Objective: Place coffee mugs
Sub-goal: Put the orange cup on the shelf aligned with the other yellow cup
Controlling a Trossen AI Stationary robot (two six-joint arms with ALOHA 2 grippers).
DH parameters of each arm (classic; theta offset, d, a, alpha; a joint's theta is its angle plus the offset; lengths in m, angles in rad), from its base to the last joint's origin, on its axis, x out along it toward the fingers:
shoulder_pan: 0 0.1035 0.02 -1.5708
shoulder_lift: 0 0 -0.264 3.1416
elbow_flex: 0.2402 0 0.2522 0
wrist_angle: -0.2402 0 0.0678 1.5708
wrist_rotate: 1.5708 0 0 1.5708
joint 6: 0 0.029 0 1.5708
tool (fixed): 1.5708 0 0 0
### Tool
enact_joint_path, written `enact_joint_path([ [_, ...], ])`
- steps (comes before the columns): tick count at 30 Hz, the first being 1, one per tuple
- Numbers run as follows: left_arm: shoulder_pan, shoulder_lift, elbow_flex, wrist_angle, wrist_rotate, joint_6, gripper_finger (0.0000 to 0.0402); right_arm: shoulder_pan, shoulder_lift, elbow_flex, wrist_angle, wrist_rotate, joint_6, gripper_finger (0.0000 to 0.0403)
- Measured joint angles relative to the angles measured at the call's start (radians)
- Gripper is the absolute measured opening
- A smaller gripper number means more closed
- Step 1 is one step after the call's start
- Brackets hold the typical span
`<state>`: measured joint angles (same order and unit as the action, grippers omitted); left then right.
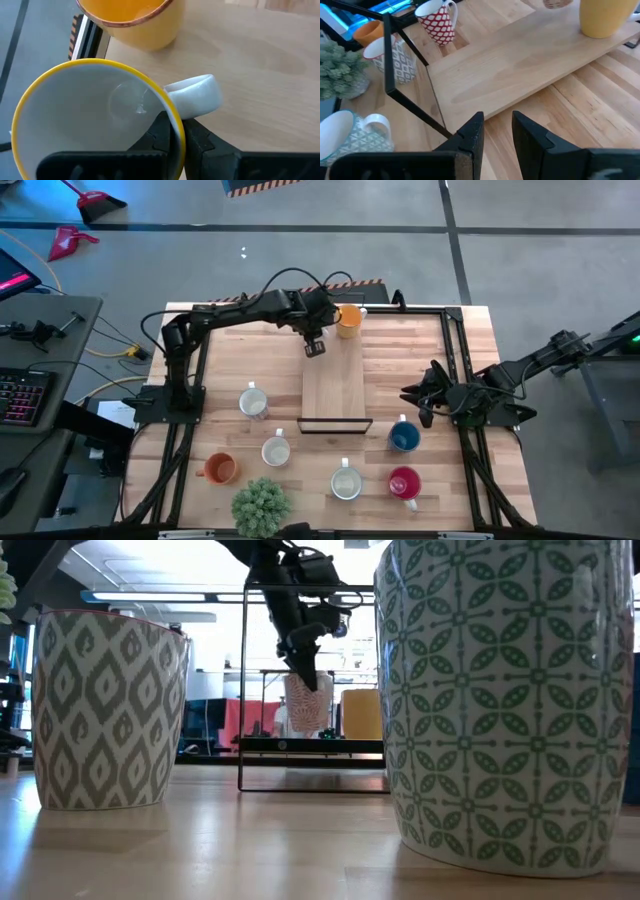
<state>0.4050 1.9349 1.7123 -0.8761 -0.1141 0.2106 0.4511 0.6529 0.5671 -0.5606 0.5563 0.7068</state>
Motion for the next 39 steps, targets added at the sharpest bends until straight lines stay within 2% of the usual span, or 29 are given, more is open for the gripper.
enact_joint_path([
  [11,0.055,0.001,0.000,-0.010,0.024,0.012,0.0007,0.000,0.000,0.000,0.008,-0.015,0.000,0.0080],
  [39,0.044,0.007,0.000,0.022,0.043,0.045,0.0007,0.000,0.000,0.000,0.065,-0.014,-0.017,0.0080],
])
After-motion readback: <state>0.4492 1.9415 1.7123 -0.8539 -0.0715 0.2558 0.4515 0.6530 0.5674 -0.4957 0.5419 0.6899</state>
